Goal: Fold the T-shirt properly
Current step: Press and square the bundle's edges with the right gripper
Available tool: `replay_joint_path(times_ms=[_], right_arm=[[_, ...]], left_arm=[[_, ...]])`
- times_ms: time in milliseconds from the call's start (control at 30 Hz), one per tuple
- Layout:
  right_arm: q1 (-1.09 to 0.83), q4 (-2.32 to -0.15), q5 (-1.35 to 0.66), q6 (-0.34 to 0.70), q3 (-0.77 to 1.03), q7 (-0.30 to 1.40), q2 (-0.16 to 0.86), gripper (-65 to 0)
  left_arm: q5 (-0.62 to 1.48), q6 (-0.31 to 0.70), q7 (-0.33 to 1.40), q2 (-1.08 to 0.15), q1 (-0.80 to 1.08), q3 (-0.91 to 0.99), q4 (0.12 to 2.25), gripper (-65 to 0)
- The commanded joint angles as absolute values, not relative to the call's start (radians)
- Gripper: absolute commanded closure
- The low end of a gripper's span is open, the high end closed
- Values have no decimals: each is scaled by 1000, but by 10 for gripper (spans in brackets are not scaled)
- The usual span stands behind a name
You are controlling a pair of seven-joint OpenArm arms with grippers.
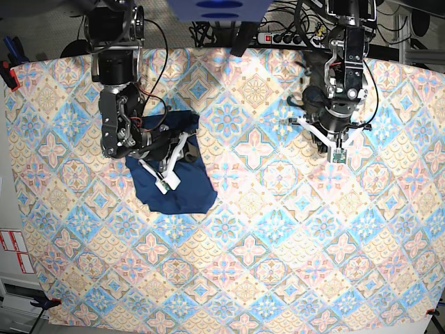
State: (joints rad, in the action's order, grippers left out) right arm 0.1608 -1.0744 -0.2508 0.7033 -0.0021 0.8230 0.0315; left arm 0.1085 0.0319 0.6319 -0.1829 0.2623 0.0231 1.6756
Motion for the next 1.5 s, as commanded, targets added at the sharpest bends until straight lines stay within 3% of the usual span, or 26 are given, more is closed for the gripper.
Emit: replay_joint_path(times_ms=[0,533,1100,1467], right_arm=[[179,-1089,-222,698,12,822,38,0],[311,-1035,-177,698,36,822,163,0],[334,-972,-174,698,28,776,85,0],[208,-1480,-179,698,39,946,77,0]], left_arm=[[107,30,611,-188,246,24,1696,0],[107,31,611,-188,251,22,1696,0],[193,31,610,-191,272,28,1702,0],[193,31,611,-193,275,28,1709,0]])
